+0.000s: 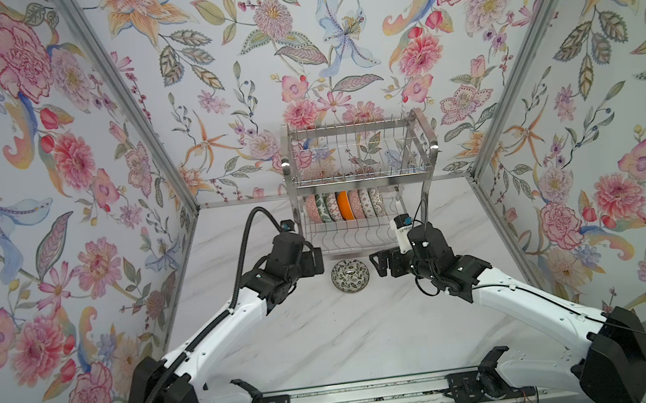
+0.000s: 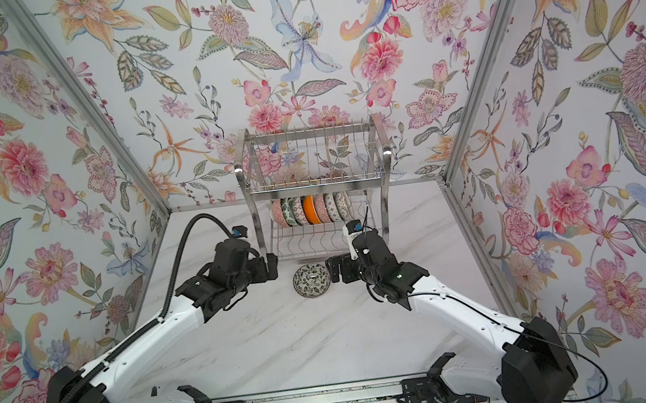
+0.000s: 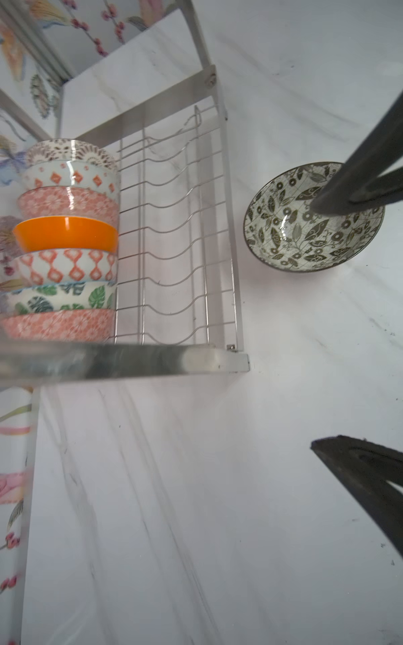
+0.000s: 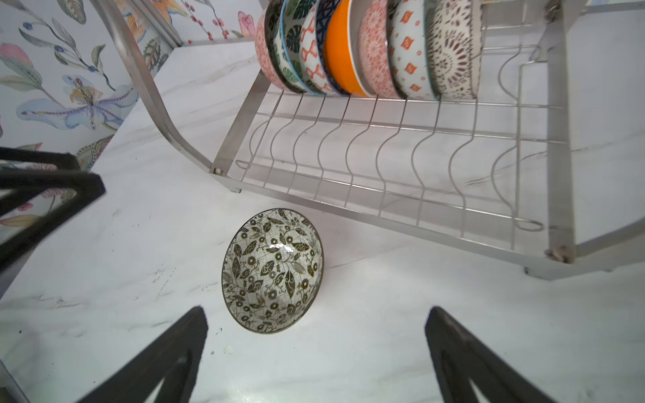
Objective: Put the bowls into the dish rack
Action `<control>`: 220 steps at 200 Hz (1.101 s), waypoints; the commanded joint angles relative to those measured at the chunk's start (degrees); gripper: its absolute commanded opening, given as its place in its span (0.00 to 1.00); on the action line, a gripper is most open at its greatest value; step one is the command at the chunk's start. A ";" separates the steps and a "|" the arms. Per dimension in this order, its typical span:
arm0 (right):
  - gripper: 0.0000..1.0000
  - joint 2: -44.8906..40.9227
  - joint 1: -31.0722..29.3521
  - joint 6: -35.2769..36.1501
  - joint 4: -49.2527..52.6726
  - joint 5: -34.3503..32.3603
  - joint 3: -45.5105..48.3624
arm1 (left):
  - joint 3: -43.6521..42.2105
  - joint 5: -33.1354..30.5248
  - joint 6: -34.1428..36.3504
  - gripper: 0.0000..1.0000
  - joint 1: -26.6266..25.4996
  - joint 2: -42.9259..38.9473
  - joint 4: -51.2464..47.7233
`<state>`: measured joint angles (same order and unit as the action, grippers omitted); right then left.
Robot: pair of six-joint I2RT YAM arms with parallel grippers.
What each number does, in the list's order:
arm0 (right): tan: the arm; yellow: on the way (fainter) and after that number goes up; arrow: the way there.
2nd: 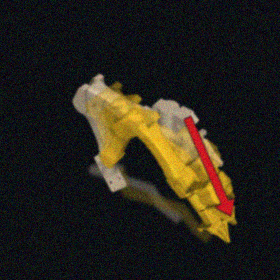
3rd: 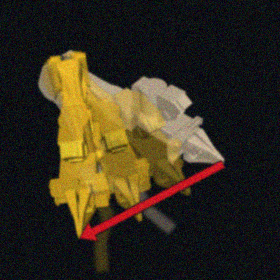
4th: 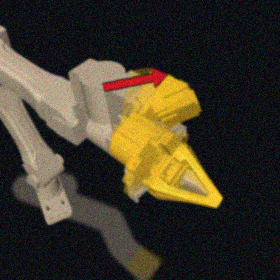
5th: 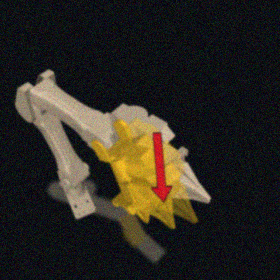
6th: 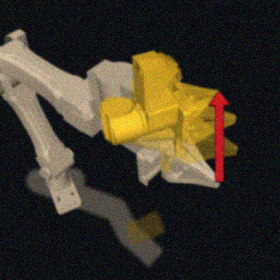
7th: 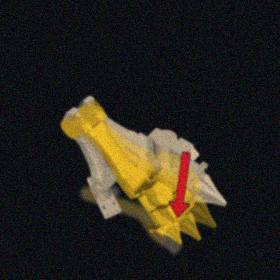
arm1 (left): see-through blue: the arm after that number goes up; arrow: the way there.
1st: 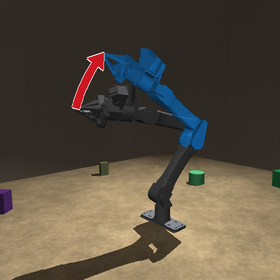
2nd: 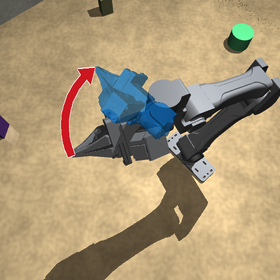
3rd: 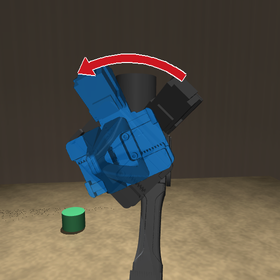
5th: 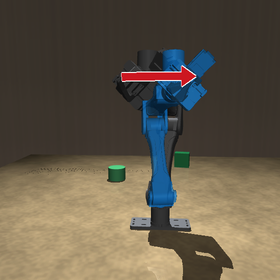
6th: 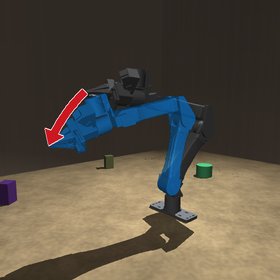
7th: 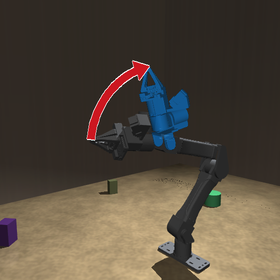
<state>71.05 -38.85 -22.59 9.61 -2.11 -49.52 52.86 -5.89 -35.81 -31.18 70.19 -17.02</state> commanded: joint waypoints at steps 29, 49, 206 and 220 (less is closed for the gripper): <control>0.99 10.57 -7.17 -5.59 1.32 -1.43 -6.72 | -16.27 20.07 -8.60 0.99 15.18 -12.20 13.55; 0.99 15.42 -10.25 -6.48 3.87 -3.26 -10.58 | -21.34 26.45 -12.18 0.99 18.62 -12.78 18.17; 0.78 41.72 -18.31 -6.68 19.53 -12.97 -32.63 | -32.74 36.13 -16.96 0.99 26.17 -12.68 26.73; 0.73 42.63 -18.35 -6.54 19.98 -13.22 -33.42 | -32.81 36.24 -16.94 0.99 26.17 -12.31 27.08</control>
<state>112.07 -56.80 -29.26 26.87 -13.45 -80.53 20.73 28.62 -53.41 -5.61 57.74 9.10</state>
